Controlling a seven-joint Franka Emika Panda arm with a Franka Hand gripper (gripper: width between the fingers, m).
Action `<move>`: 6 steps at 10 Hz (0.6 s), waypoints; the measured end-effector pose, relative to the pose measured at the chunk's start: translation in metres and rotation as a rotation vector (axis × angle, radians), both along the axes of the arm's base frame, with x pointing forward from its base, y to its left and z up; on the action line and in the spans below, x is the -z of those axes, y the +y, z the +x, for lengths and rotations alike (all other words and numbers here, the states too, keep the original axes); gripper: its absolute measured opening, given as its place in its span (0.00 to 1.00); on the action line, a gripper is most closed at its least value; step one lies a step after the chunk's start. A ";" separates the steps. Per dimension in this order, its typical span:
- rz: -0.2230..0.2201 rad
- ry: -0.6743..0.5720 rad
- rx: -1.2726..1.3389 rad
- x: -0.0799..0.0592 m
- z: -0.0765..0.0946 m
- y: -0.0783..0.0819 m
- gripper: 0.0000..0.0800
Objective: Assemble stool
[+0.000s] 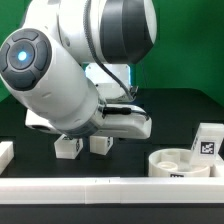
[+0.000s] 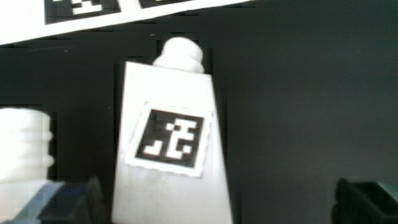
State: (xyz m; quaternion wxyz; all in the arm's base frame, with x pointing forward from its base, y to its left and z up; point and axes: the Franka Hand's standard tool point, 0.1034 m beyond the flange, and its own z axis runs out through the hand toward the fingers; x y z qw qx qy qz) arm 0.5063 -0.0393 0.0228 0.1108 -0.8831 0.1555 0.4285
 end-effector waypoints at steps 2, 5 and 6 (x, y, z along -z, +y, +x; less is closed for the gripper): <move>-0.002 0.001 0.001 0.006 -0.002 -0.001 0.81; -0.013 0.007 0.013 0.011 -0.007 -0.004 0.81; -0.014 0.007 0.013 0.011 -0.007 -0.004 0.81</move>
Offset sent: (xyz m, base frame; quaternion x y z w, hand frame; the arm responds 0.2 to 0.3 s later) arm -0.0129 -0.0044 -0.0118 0.0076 0.0033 0.0147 0.9999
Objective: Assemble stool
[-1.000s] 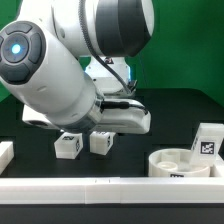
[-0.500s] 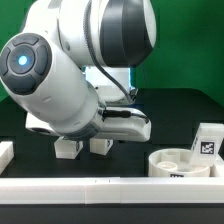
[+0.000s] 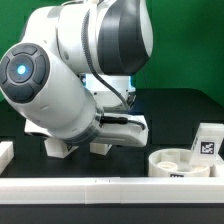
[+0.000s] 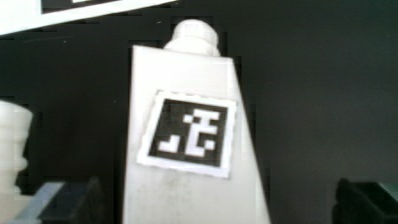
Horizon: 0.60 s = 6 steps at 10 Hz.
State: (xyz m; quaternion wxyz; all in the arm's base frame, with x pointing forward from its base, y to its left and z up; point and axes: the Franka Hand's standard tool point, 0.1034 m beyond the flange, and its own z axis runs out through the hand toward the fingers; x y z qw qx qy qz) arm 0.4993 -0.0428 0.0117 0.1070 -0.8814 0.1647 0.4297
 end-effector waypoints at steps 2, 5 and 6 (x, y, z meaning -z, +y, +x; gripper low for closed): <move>-0.003 0.000 0.002 0.000 0.000 0.000 0.81; -0.004 -0.001 0.002 0.000 0.000 0.000 0.49; -0.003 -0.001 0.001 0.000 0.000 0.000 0.49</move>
Offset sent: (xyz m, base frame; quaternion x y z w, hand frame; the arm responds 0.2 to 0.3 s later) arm -0.0094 -0.0031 -0.0108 -0.0079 0.0166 -0.0093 0.9998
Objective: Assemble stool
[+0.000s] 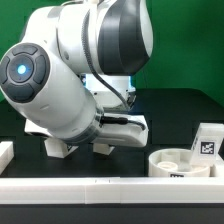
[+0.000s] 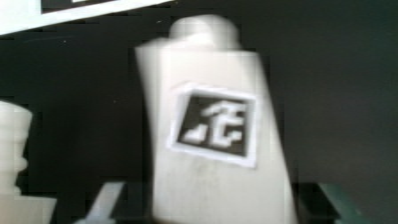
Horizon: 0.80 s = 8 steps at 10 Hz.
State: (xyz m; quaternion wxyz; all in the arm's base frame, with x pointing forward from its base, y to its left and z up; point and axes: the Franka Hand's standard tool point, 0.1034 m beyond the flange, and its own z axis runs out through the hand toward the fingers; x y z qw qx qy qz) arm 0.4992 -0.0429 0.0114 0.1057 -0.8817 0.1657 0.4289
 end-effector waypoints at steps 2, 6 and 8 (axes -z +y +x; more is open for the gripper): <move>0.000 0.000 0.000 0.000 0.000 0.000 0.41; 0.027 -0.036 -0.012 -0.040 0.015 0.003 0.41; 0.027 -0.077 -0.003 -0.070 0.027 0.010 0.41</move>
Offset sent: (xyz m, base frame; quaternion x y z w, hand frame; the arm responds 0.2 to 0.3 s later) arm 0.0060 0.0007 0.0174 0.0116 0.0098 -0.0380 0.9992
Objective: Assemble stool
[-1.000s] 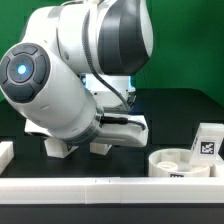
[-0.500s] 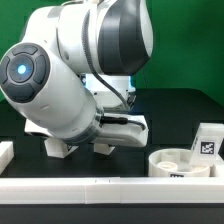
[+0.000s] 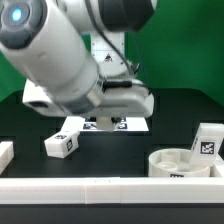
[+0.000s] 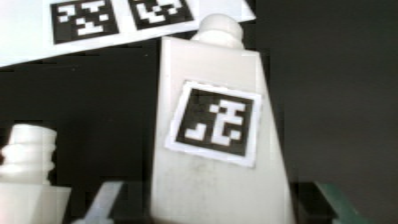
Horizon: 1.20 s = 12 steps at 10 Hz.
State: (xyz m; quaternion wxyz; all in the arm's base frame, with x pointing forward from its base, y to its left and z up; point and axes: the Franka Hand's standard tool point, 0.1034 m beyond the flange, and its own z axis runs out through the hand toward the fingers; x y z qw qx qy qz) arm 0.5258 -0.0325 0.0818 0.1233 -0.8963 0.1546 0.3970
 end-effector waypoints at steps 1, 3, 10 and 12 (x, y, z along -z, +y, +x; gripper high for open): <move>0.001 -0.016 -0.006 -0.006 0.003 0.003 0.41; -0.015 -0.051 0.000 0.000 0.009 0.000 0.41; -0.126 -0.431 -0.009 -0.007 0.058 0.004 0.41; -0.175 -0.545 0.009 -0.005 0.063 0.001 0.41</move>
Offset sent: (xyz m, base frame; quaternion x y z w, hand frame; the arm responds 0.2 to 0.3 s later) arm 0.0000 0.0000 0.0000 0.0000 0.0000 0.0000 1.0000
